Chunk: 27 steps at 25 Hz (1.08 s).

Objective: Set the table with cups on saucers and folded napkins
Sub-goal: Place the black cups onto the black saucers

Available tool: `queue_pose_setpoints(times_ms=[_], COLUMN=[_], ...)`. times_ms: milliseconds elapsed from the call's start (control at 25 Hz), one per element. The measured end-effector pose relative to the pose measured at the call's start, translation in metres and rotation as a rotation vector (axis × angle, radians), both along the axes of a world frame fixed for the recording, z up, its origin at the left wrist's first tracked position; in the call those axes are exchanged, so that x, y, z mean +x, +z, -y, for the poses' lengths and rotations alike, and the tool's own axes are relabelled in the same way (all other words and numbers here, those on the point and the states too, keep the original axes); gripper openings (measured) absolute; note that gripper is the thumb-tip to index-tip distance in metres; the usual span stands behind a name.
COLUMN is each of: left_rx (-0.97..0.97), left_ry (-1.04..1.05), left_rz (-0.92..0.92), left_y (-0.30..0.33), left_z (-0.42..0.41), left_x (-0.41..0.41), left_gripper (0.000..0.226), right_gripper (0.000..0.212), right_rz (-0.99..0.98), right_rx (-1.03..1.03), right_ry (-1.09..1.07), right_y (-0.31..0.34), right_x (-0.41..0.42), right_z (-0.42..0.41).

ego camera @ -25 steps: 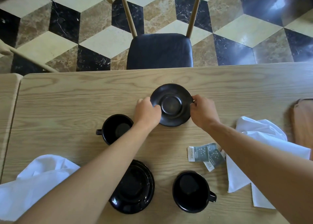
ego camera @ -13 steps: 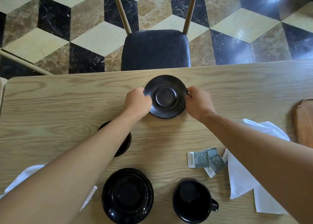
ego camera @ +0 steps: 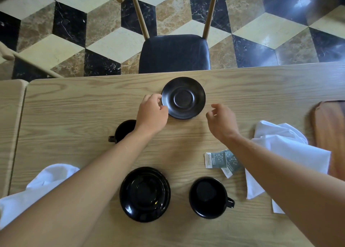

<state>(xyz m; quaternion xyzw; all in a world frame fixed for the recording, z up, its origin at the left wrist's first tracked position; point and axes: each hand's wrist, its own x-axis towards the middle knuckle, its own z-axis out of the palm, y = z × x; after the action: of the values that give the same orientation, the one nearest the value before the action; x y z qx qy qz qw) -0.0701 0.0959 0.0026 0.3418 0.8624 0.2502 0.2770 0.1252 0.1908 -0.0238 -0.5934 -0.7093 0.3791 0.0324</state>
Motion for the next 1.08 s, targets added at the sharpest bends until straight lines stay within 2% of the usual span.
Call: queue_pose_setpoints(times_ms=[280,600,720,880,1080], left_rx=[-0.014,-0.068,-0.126,-0.255,-0.233], left_ry=[-0.04,0.057,0.052,0.054,0.098], left_rz=[0.103,0.141,0.089,0.016,0.136], left_y=[0.023,0.022,0.012,-0.003,-0.018], left_z=[0.074,0.178,0.21,0.25,0.267], left_x=[0.055,0.077,0.07,0.052,0.043], left_gripper=[0.029,0.021,0.029,0.054,0.059], right_gripper=[0.035,0.03,0.035,0.038,0.044], right_rz=[-0.085,-0.119,-0.066,0.137,0.083], right_rx=[-0.041,-0.056,-0.076,-0.192,-0.302], right_ry=[0.082,0.305,0.344,0.355,0.146], right_y=[0.024,0.053,0.049,0.03,0.006], right_x=[0.027,0.027,0.022,0.015,0.014], right_z=[0.071,0.161,0.197,0.245,0.282])
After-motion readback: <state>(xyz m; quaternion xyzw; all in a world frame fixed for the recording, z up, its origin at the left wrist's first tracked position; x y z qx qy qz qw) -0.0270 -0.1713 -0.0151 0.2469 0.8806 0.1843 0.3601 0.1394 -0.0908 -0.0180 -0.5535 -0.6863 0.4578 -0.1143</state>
